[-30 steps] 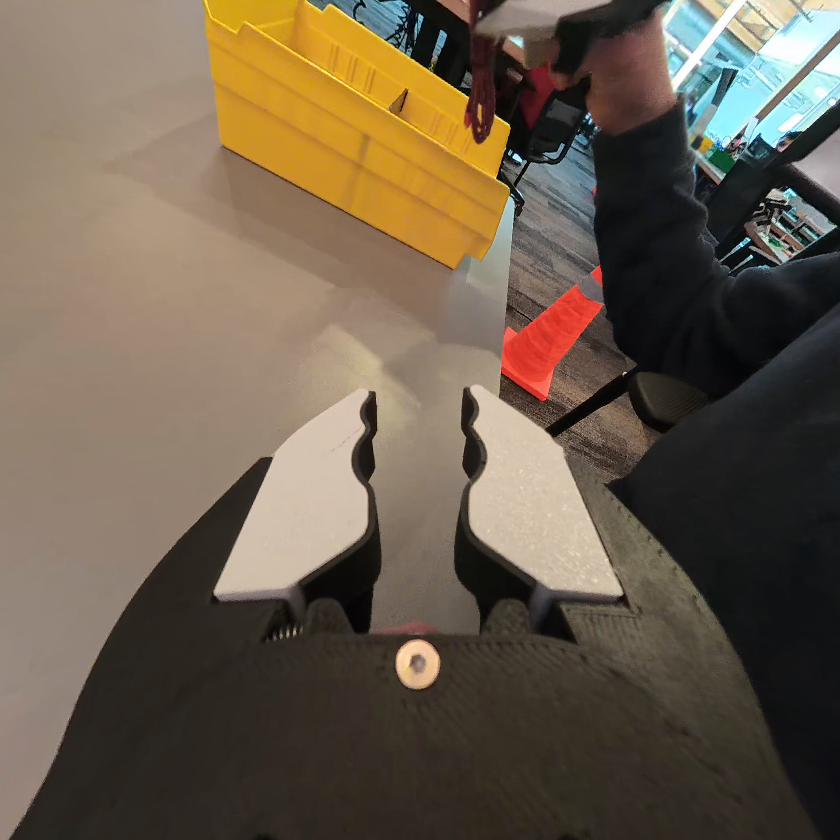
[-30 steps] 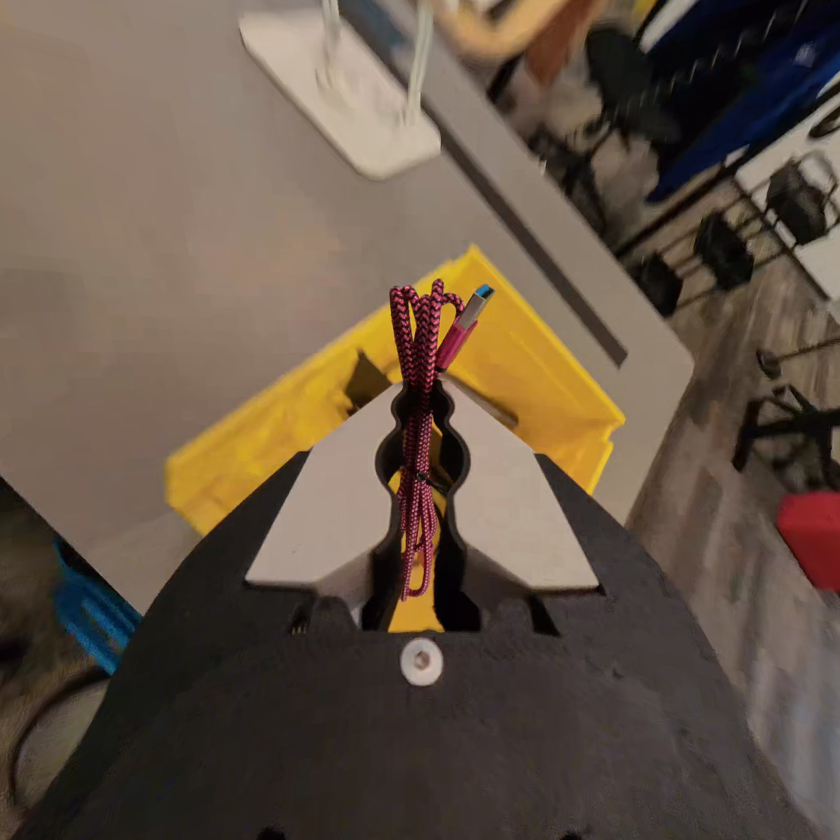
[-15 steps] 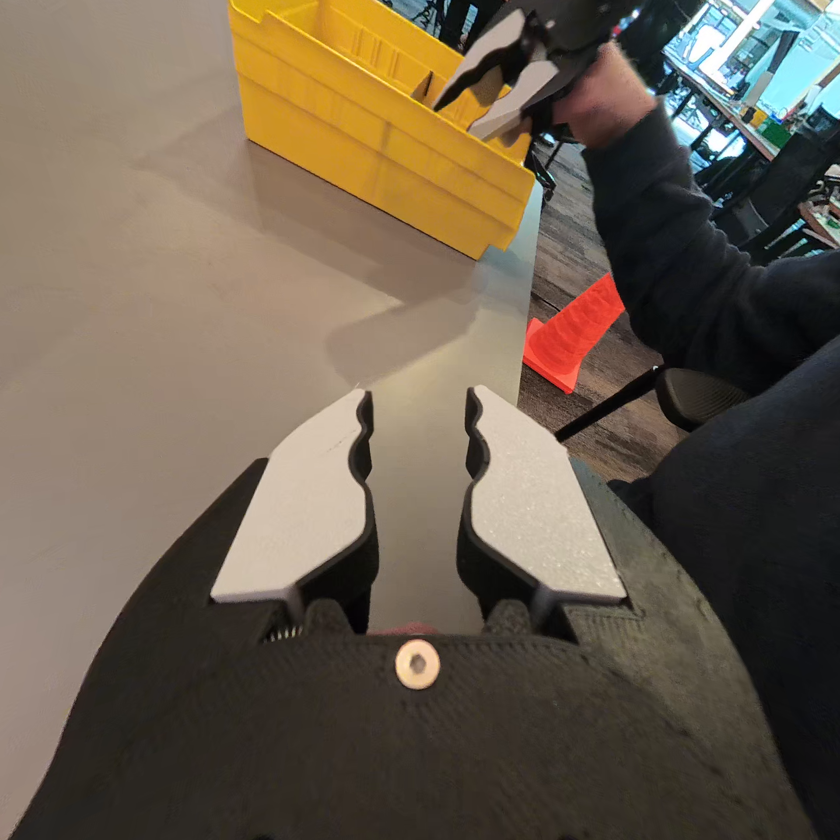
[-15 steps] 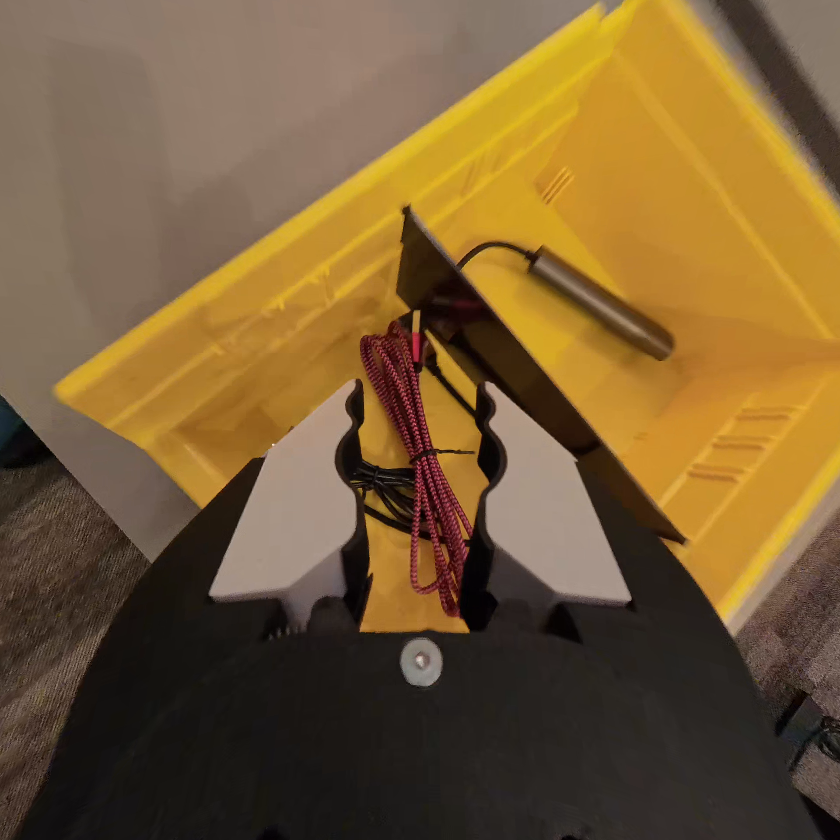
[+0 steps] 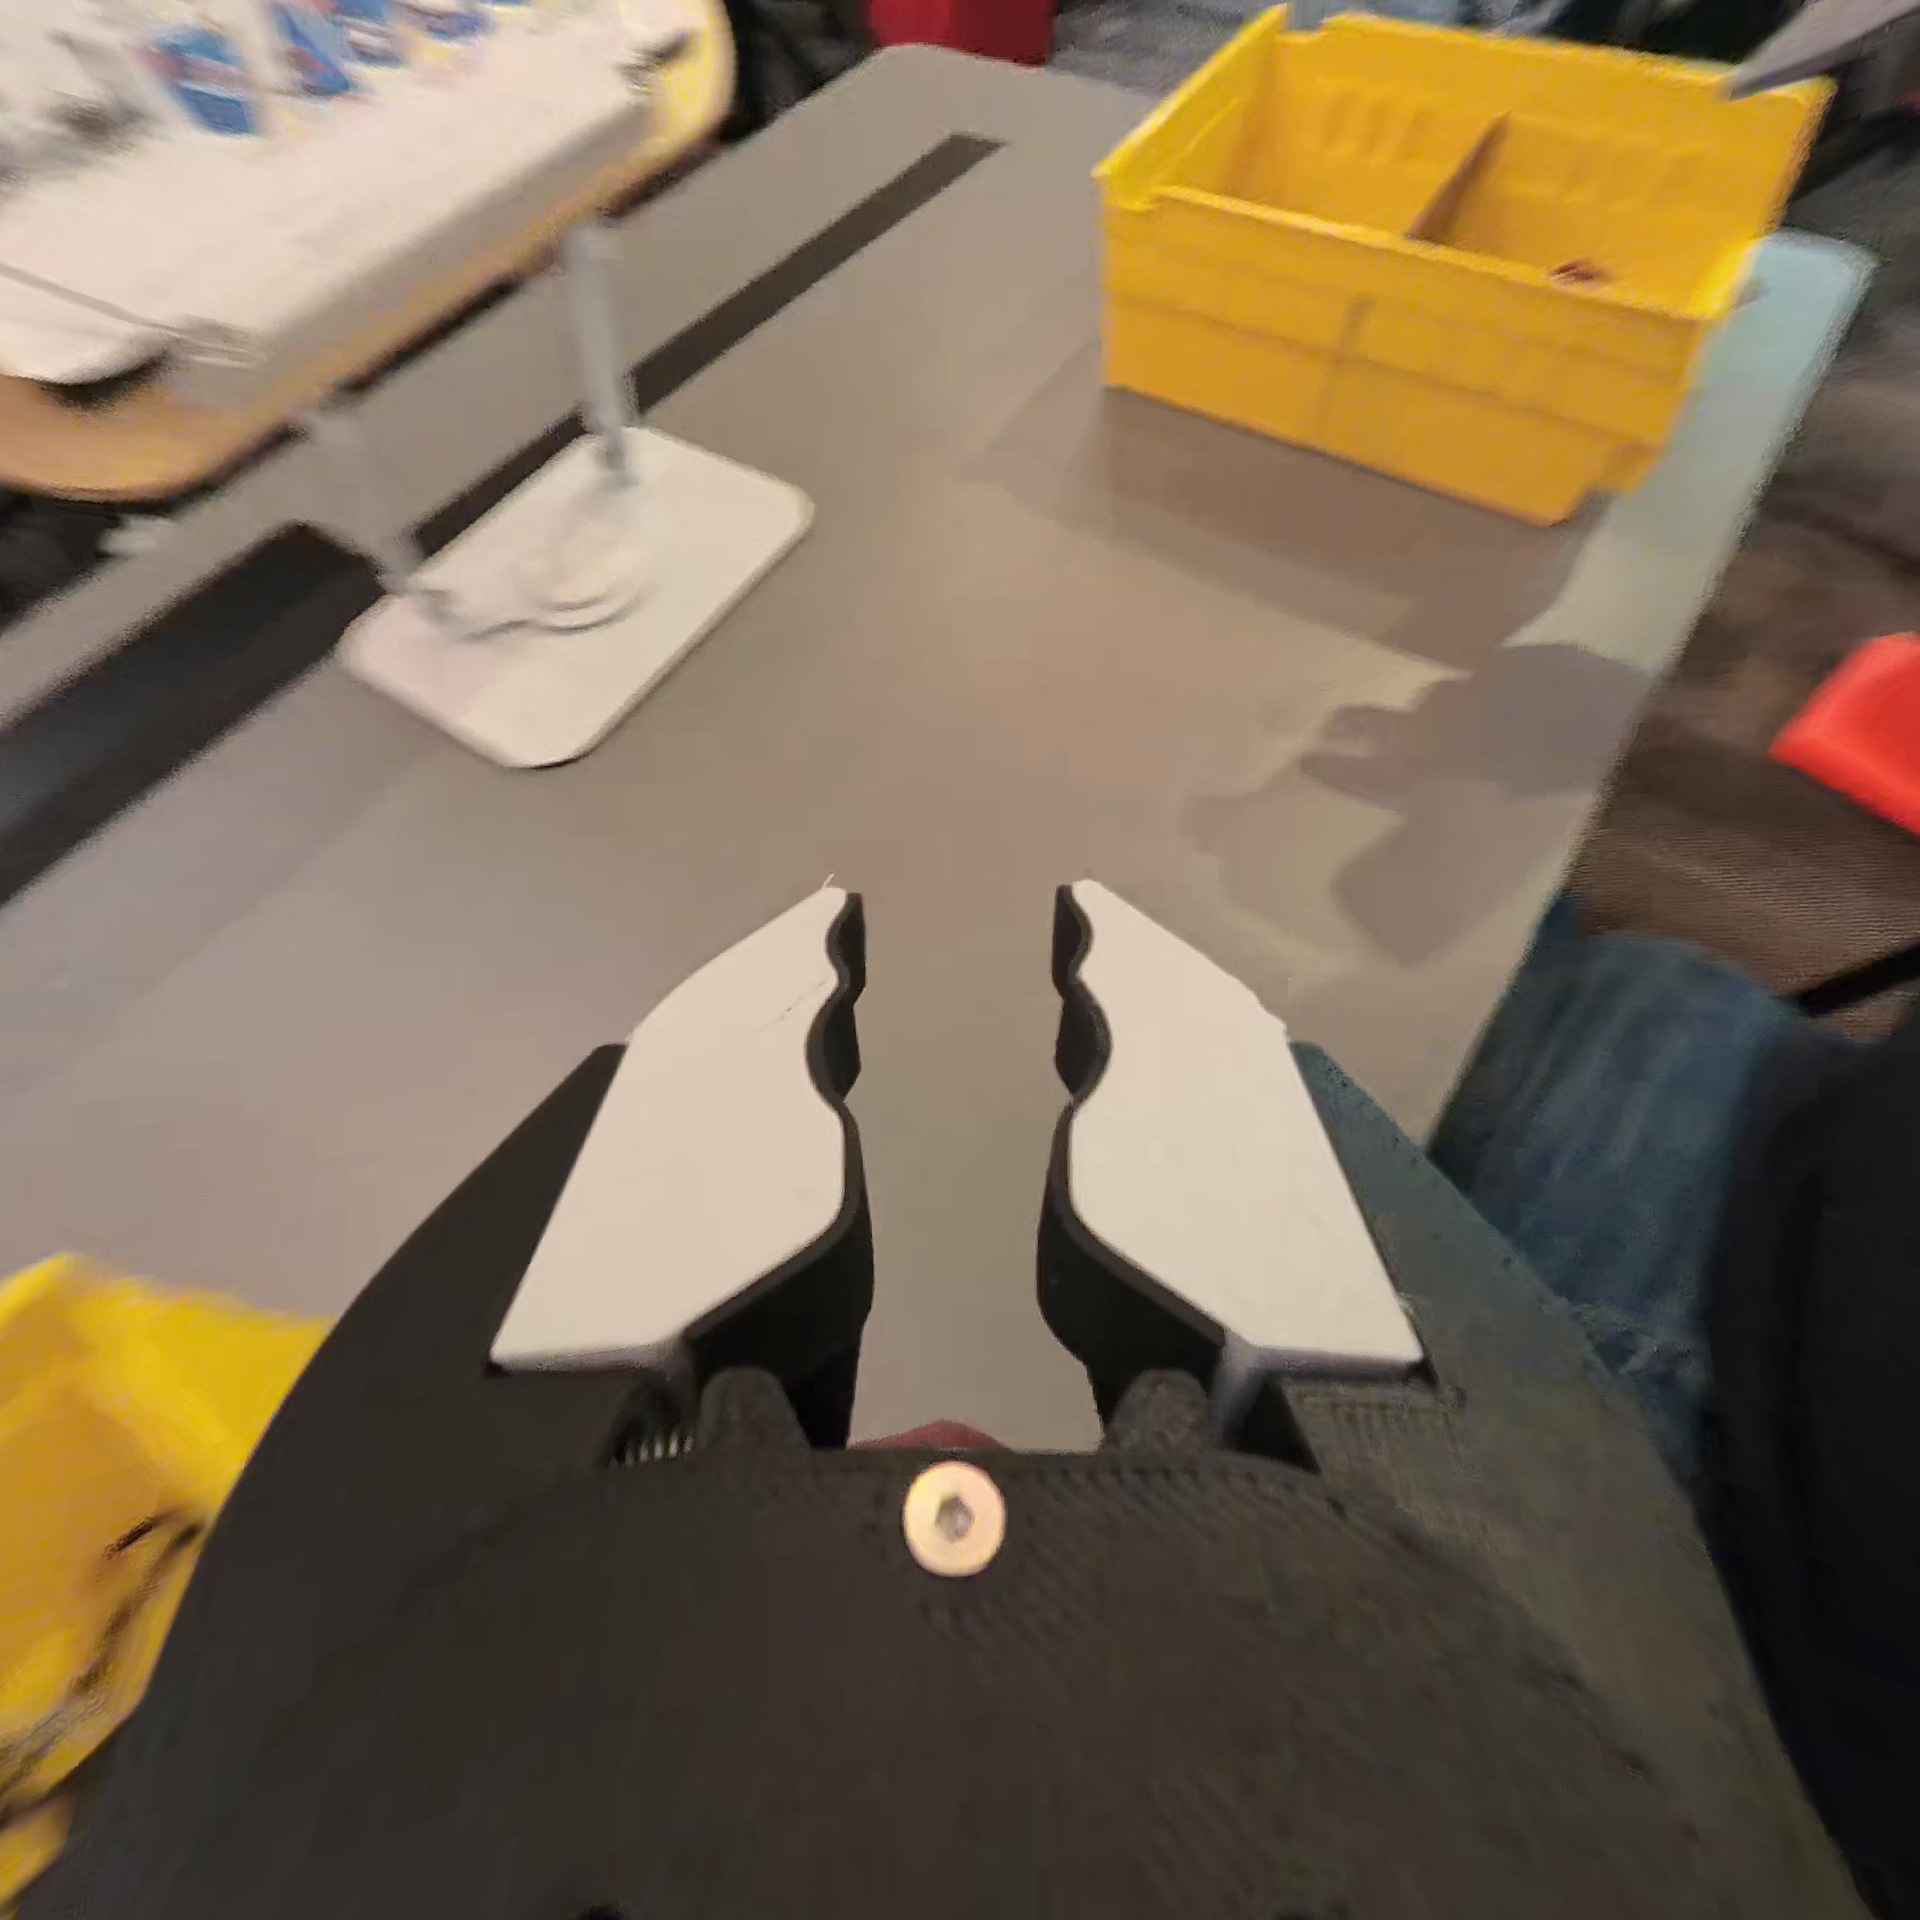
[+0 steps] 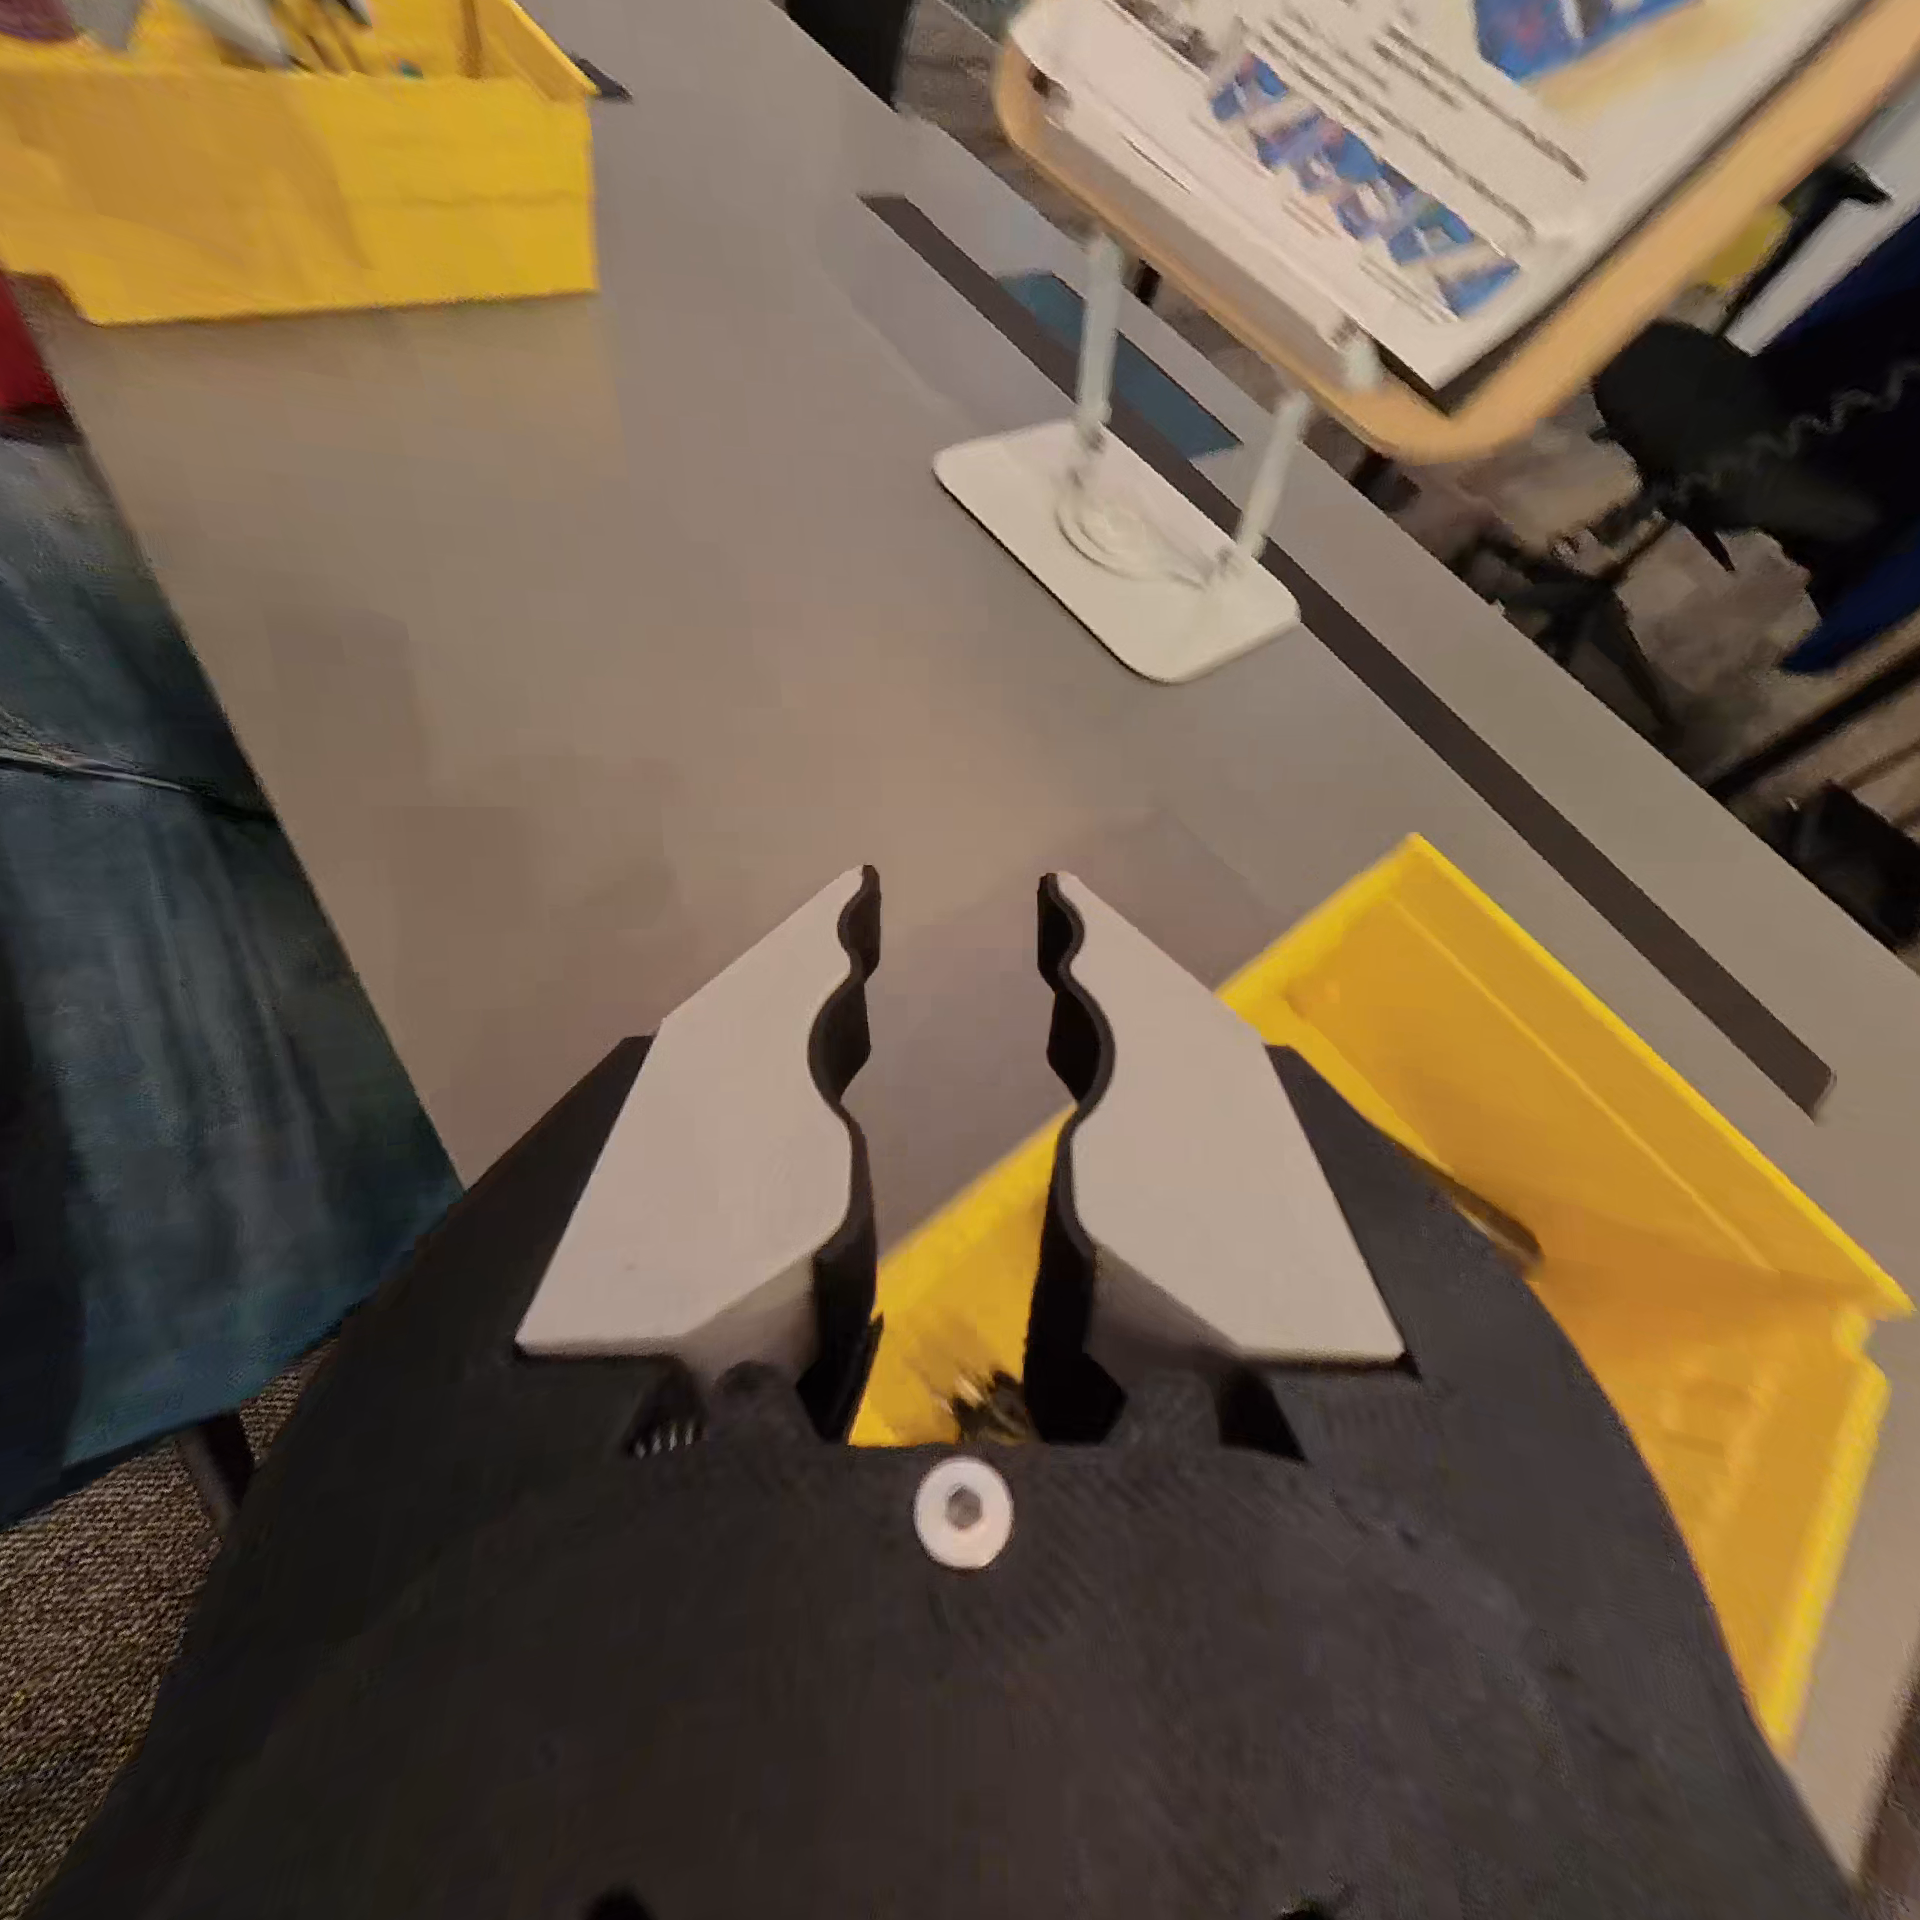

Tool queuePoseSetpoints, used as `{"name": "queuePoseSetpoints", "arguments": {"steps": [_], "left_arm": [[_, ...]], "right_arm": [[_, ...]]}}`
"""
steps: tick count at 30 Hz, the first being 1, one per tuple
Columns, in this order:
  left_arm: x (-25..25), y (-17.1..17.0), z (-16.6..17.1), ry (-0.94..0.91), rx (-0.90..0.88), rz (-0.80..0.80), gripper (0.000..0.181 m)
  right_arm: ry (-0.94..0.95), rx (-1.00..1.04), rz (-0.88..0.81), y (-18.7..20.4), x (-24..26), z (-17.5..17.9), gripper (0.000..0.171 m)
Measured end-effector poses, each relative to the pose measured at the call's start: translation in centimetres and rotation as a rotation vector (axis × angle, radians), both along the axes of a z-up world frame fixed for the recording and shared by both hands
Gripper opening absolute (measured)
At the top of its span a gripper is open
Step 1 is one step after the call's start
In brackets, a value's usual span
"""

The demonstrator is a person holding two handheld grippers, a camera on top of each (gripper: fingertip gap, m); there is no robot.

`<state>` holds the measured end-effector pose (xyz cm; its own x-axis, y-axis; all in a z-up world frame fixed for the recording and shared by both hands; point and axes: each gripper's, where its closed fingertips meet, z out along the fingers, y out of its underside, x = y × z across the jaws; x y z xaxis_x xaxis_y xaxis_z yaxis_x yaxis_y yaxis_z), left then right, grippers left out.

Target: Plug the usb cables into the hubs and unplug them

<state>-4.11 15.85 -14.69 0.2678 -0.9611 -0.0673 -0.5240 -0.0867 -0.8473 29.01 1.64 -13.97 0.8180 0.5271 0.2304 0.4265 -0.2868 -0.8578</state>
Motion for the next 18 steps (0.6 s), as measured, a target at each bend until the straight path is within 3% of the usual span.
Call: {"name": "queuePoseSetpoints", "arguments": {"steps": [4, 9, 14, 18], "left_arm": [[-11.0, 7.1, 2.2, 0.242, 0.196, 0.287, 0.039], [-20.6, 13.2, 0.9, 0.355, 0.125, 0.44, 0.039], [-22.8, 15.8, -5.9, 0.556, -0.038, 0.343, 0.04], [-23.3, 16.8, -12.1, 0.852, -0.027, 0.18, 0.043]], "right_arm": [[-0.003, 0.003, 0.133, 1.1, -6.2, -0.2, 0.028], [0.031, -0.032, 0.286, 2.2, -13.2, -0.7, 0.03], [0.032, -0.092, 0.382, 3.0, -18.6, -2.1, 0.03], [0.021, -0.14, 0.431, 3.4, -21.6, -3.6, 0.03]]}}
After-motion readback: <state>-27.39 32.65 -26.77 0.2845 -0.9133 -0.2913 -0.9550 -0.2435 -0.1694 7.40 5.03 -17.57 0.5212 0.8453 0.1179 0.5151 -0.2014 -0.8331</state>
